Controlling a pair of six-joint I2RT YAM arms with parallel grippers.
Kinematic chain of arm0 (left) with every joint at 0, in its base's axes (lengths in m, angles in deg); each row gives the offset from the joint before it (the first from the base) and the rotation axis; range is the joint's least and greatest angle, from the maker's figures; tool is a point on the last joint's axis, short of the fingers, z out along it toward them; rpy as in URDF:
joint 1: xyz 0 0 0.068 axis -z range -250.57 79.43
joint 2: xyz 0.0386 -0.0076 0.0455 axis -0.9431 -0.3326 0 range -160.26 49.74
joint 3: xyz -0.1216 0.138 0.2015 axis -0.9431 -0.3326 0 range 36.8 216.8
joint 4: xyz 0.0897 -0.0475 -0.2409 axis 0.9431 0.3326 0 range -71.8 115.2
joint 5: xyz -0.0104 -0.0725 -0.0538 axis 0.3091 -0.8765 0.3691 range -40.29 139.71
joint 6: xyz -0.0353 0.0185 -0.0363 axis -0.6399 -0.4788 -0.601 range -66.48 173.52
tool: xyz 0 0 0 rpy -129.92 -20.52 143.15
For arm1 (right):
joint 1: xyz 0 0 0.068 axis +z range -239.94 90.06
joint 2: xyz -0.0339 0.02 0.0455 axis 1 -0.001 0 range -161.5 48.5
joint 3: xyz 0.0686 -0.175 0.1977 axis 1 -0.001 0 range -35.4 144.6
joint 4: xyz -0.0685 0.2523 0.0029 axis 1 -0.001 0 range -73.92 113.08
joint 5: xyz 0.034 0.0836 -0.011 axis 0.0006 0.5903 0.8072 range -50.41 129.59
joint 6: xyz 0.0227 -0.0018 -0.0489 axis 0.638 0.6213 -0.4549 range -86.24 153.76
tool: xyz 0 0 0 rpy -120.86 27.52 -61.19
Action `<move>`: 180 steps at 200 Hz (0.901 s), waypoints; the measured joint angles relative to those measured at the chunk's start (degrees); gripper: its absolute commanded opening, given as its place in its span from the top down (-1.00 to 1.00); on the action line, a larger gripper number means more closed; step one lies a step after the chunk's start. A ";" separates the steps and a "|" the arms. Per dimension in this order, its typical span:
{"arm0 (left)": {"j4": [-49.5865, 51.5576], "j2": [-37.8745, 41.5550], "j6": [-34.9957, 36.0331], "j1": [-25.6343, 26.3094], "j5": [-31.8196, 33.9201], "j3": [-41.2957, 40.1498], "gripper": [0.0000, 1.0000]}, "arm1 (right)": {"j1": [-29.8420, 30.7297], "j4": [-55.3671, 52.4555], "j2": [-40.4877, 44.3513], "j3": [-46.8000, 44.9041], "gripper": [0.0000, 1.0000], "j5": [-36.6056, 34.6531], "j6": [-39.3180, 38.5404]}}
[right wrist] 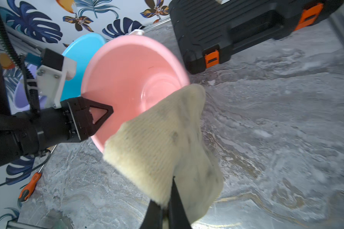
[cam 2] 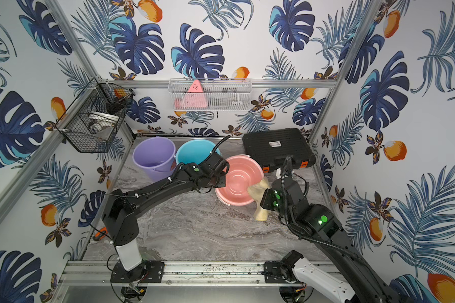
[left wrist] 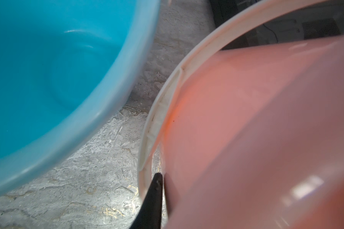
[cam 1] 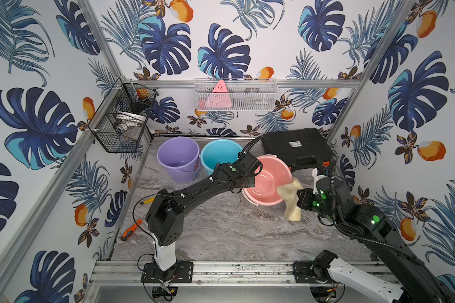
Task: Wipe the inside of the bucket with a cloth
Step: Wipe the dirt from the inside of the bucket.
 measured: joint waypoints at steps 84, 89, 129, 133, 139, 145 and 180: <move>5.18 -0.11 4.57 0.00 -11.61 2.62 1.00 | -0.13 17.33 -16.74 0.46 1.00 1.99 -6.51; 5.42 0.00 4.74 0.00 -12.28 2.62 1.00 | -0.13 18.25 -17.40 0.22 1.00 1.97 -6.54; 5.57 1.79 5.84 0.00 -15.82 1.11 1.00 | -0.48 24.44 -21.46 -1.84 1.00 1.51 -6.51; 5.60 1.90 5.88 0.00 -16.17 0.90 1.00 | -0.52 24.94 -21.77 -1.95 1.00 1.46 -6.51; 5.60 2.03 5.97 0.00 -16.63 0.63 1.00 | -0.59 25.79 -22.49 -1.99 1.00 1.29 -6.51; 5.55 2.23 5.99 0.00 -17.09 0.26 1.00 | -0.66 26.51 -23.15 -1.99 1.00 1.27 -6.51; 5.55 2.75 5.99 -0.09 -18.53 -0.50 1.00 | -0.74 29.59 -26.99 -1.75 1.00 1.64 -6.51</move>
